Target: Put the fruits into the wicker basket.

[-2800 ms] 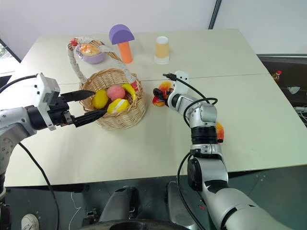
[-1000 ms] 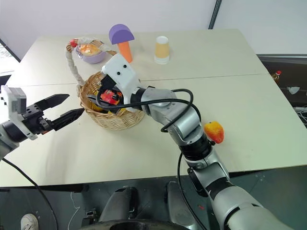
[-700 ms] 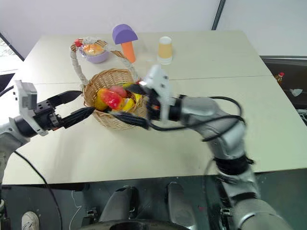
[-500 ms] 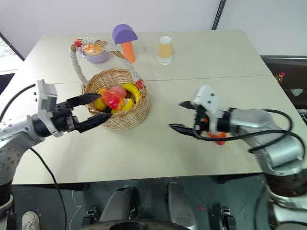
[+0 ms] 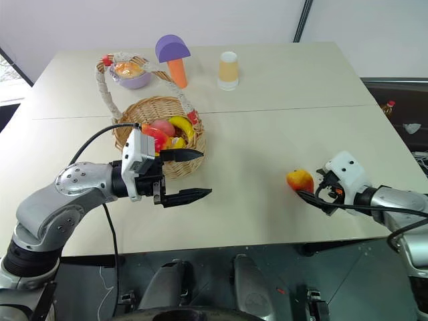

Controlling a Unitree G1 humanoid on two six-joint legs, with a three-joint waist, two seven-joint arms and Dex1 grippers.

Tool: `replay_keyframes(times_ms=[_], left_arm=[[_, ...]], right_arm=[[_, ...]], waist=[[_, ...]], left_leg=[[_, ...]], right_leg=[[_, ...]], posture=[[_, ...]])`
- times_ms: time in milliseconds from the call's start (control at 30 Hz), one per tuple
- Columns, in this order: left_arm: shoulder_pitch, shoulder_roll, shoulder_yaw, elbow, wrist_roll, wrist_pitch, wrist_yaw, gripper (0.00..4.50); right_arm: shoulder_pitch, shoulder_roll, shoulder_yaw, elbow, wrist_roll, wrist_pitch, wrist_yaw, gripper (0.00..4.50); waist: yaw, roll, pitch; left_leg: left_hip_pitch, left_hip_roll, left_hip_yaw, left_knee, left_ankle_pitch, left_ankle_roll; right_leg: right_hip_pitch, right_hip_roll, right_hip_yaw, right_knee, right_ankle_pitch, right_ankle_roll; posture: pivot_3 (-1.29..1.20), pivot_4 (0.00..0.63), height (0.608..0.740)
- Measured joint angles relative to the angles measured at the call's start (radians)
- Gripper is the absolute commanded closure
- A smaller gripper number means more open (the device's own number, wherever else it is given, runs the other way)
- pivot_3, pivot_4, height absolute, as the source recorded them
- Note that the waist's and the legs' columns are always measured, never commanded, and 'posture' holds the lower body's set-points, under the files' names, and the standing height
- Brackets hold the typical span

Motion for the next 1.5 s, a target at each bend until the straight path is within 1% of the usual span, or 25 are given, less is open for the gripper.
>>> replay_keyframes(times_ms=[67,100,167,233,267,333,400,467,500,567,633,733,767,900,967,1067,1100,1133,1200,1233,1333,1400,1500], left_arm=[[0.005,0.006,0.005,0.004,0.006,-0.004,-0.01,0.0],[0.009,0.008,0.008,0.004,0.008,-0.006,-0.013,0.0],[0.019,0.013,0.014,0.003,0.009,-0.007,-0.014,0.0],[0.04,0.019,0.031,0.003,0.01,-0.01,-0.013,0.0],[0.049,0.025,0.038,0.003,0.01,-0.01,-0.013,0.0],[0.073,0.029,0.074,0.004,0.007,-0.012,-0.012,0.0],[0.104,0.045,0.138,0.018,-0.004,-0.012,-0.01,0.0],[0.141,0.064,0.225,0.046,-0.015,-0.012,-0.012,0.0],[0.168,0.085,0.276,0.068,-0.02,-0.013,-0.015,0.0],[0.206,0.111,0.364,0.114,-0.033,-0.013,-0.023,0.0],[0.217,0.121,0.427,0.145,-0.038,-0.016,-0.031,0.0],[0.246,0.134,0.483,0.16,-0.041,-0.027,-0.032,0.0],[0.252,0.134,0.497,0.164,-0.041,-0.027,-0.03,0.0],[0.276,0.13,0.538,0.152,-0.058,-0.027,-0.009,0.0],[0.295,0.118,0.547,0.129,-0.071,-0.026,0.01,0.0],[0.317,0.108,0.547,0.095,-0.081,-0.024,0.031,0.0],[0.317,0.107,0.547,0.092,-0.083,-0.024,0.038,0.0],[0.317,0.103,0.547,0.088,-0.086,-0.024,0.047,0.0],[0.316,0.097,0.544,0.086,-0.091,-0.024,0.057,0.0],[0.313,0.095,0.539,0.086,-0.094,-0.024,0.059,0.0],[0.299,0.094,0.532,0.088,-0.102,-0.024,0.059,0.0],[0.284,0.094,0.527,0.094,-0.102,-0.025,0.06,0.0],[0.277,0.094,0.519,0.099,-0.102,-0.025,0.059,0.0]], right_arm=[[-0.008,0.011,0.016,0.021,-0.002,0.003,-0.01,0.09],[-0.011,0.016,0.017,0.022,0.001,0.005,-0.01,0.32],[-0.015,0.027,0.017,0.022,0.008,0.005,-0.007,0.97],[-0.02,0.04,0.017,0.021,0.011,0.003,-0.009,2.01],[-0.025,0.042,0.017,0.019,0.013,0.002,-0.011,2.39],[-0.039,0.042,0.017,-0.008,0.018,-0.002,-0.012,2.39],[-0.067,0.042,0.021,-0.075,0.036,-0.007,0.002,2.39],[-0.134,0.044,0.053,-0.146,0.068,0.004,0.02,2.39],[-0.194,0.058,0.086,-0.186,0.089,0.014,0.025,2.39],[-0.33,0.148,0.166,-0.232,0.119,0.041,0.008,2.39],[-0.478,0.283,0.283,-0.234,0.125,0.075,-0.043,2.39],[-0.609,0.442,0.414,-0.189,0.098,0.106,-0.121,2.39],[-0.643,0.501,0.448,-0.161,0.084,0.116,-0.15,2.39],[-0.717,0.647,0.556,-0.071,0.032,0.129,-0.224,2.39],[-0.75,0.705,0.594,-0.004,-0.006,0.121,-0.259,2.39],[-0.792,0.767,0.61,0.106,-0.06,0.09,-0.314,2.39],[-0.804,0.778,0.609,0.14,-0.076,0.077,-0.326,1.6],[-0.813,0.787,0.604,0.176,-0.089,0.059,-0.335,1.21],[-0.814,0.801,0.589,0.211,-0.096,0.031,-0.34,0.12],[-0.814,0.809,0.583,0.216,-0.1,0.014,-0.34,0.05],[-0.813,0.808,0.578,0.173,-0.099,-0.009,-0.322,0.05],[-0.799,0.765,0.568,0.073,-0.065,-0.016,-0.265,0.05],[-0.725,0.668,0.527,-0.109,0.032,-0.005,-0.153,0.05]], waist=[[0.003,0.0,0.0],[0.003,0.0,0.0],[0.004,0.0,0.0],[0.003,0.0,0.0],[0.002,0.0,0.0],[0.0,0.0,0.0],[-0.002,0.001,0.0],[-0.009,0.001,0.0],[-0.017,0.0,0.0],[-0.027,0.0,0.0],[-0.026,0.0,0.001],[-0.018,0.0,0.0],[-0.016,0.0,0.0],[-0.016,0.0,0.0],[-0.019,0.0,0.0],[-0.019,-0.001,0.0],[-0.019,-0.001,0.0],[-0.019,-0.001,0.0],[-0.022,-0.001,0.0],[-0.023,-0.001,0.0],[-0.024,-0.001,0.0],[-0.024,-0.001,0.0],[-0.019,-0.001,0.0]], left_leg=[[0.0,0.0,0.0,0.0,0.0,0.0],[-0.001,0.0,0.0,0.0,0.0,0.0],[-0.001,0.0,0.0,0.0,0.0,0.0],[0.0,0.0,0.0,0.0,0.0,0.0],[0.0,0.0,0.0,0.0,0.0,0.0],[0.0,0.0,0.0,0.0,0.0,0.0],[0.0,0.001,0.0,0.0,0.0,0.0],[0.001,0.003,-0.001,0.0,0.0,0.0],[0.001,0.004,-0.001,0.0,0.0,0.0],[0.001,0.007,-0.003,0.0,0.0,0.0],[0.001,0.008,-0.004,-0.001,0.0,0.0],[-0.001,0.008,-0.004,0.0,0.0,0.0],[-0.002,0.009,-0.004,-0.001,0.0,0.0],[-0.003,0.008,-0.003,-0.001,0.0,0.0],[-0.003,0.007,-0.003,-0.001,0.0,-0.001],[-0.002,0.007,-0.003,-0.001,0.0,-0.001],[-0.002,0.007,-0.003,-0.001,0.0,-0.001],[-0.002,0.007,-0.003,-0.001,0.001,-0.001],[-0.002,0.007,-0.003,-0.001,0.001,-0.001],[-0.002,0.007,-0.003,-0.001,0.0,-0.001],[-0.002,0.007,-0.003,-0.001,0.0,-0.001],[-0.002,0.007,-0.003,-0.002,0.0,-0.001],[-0.002,0.007,-0.004,-0.002,0.0,-0.001]], right_leg=[[0.0,0.0,0.0,0.0,0.0,0.0],[0.0,0.0,0.0,0.0,0.0,0.0],[0.0,0.0,0.0,0.0,0.0,0.0],[0.0,0.0,0.0,0.0,0.0,0.0],[0.0,0.0,0.0,0.0,0.0,0.0],[0.0,0.0,0.0,0.0,0.0,0.0],[0.0,0.001,0.0,0.0,0.0,0.0],[0.0,0.002,0.0,0.0,0.0,0.0],[0.0,0.003,0.0,0.001,0.0,0.0],[0.0,0.005,0.0,0.001,0.001,-0.002],[-0.001,0.007,-0.001,0.001,0.001,-0.003],[-0.002,0.006,-0.002,0.002,0.001,-0.004],[-0.003,0.005,-0.002,0.002,0.001,-0.004],[-0.004,0.0,-0.002,0.002,0.001,-0.004],[-0.004,-0.002,-0.002,0.002,0.002,-0.004],[-0.004,-0.002,-0.003,0.003,0.002,-0.004],[-0.004,-0.002,-0.003,0.003,0.002,-0.004],[-0.004,-0.002,-0.003,0.003,0.002,-0.004],[-0.004,-0.002,-0.003,0.004,0.002,-0.004],[-0.004,-0.002,-0.003,0.004,0.002,-0.004],[-0.005,-0.001,-0.003,0.005,0.002,-0.004],[-0.005,-0.001,-0.003,0.005,0.002,-0.004],[-0.004,-0.001,-0.003,0.004,0.002,-0.004]], posture=[[0.0,0.15,0.74],[0.0,0.15,0.74],[0.0,0.15,0.74],[0.0,0.15,0.74],[0.0,0.15,0.74],[0.0,0.15,0.74],[0.0,0.15,0.74],[0.0,0.15,0.74],[0.0,0.15,0.74],[0.0,0.15,0.74],[0.0,0.15,0.74],[0.0,0.15,0.74],[0.0,0.15,0.74],[0.0,0.15,0.74],[0.0,0.15,0.74],[0.0,0.15,0.74],[0.0,0.15,0.74],[0.0,0.15,0.74],[0.0,0.15,0.74],[0.0,0.15,0.74],[0.0,0.15,0.74],[0.0,0.15,0.74],[0.0,0.15,0.74]])
